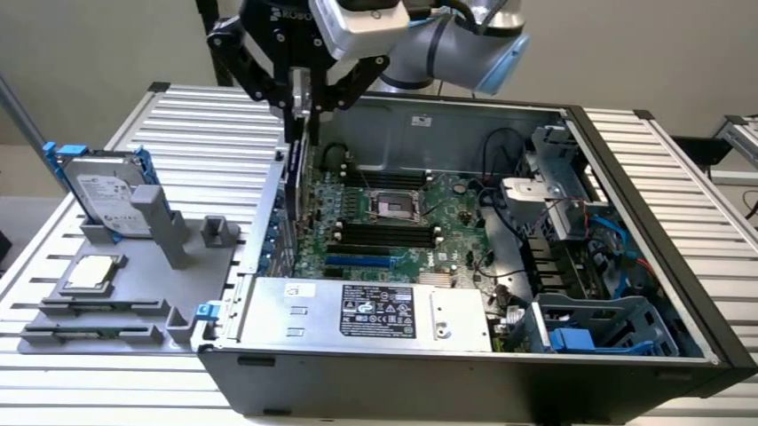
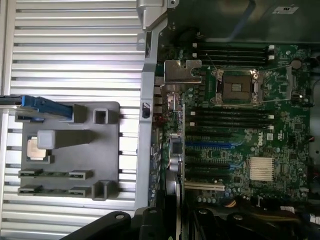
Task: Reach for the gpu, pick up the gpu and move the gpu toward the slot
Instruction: 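Pick up the gpu and move the gpu toward the slot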
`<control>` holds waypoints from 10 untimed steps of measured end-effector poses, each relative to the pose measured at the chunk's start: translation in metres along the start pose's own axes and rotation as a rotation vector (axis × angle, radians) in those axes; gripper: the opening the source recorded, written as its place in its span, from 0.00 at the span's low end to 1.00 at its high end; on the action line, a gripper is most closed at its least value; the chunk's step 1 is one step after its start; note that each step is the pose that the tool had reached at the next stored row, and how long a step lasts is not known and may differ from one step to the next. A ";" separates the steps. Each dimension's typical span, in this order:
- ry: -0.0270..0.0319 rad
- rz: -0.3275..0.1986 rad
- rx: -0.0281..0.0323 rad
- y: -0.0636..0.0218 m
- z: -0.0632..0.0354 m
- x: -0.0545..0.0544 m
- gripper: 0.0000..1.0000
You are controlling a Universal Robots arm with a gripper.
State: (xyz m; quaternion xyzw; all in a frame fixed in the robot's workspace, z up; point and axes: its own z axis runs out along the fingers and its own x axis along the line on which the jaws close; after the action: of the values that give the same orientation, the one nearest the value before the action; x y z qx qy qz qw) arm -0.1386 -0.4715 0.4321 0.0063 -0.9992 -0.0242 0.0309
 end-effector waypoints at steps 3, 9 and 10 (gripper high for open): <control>0.0010 0.000 -0.0022 0.0017 0.0003 -0.014 0.26; 0.0021 0.000 -0.0033 0.0117 0.0061 -0.038 0.26; 0.0021 0.000 -0.0033 0.0149 0.0078 -0.041 0.26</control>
State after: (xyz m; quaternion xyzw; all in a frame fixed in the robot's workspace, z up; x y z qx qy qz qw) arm -0.0986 -0.4556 0.4225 0.0063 -0.9991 -0.0258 0.0320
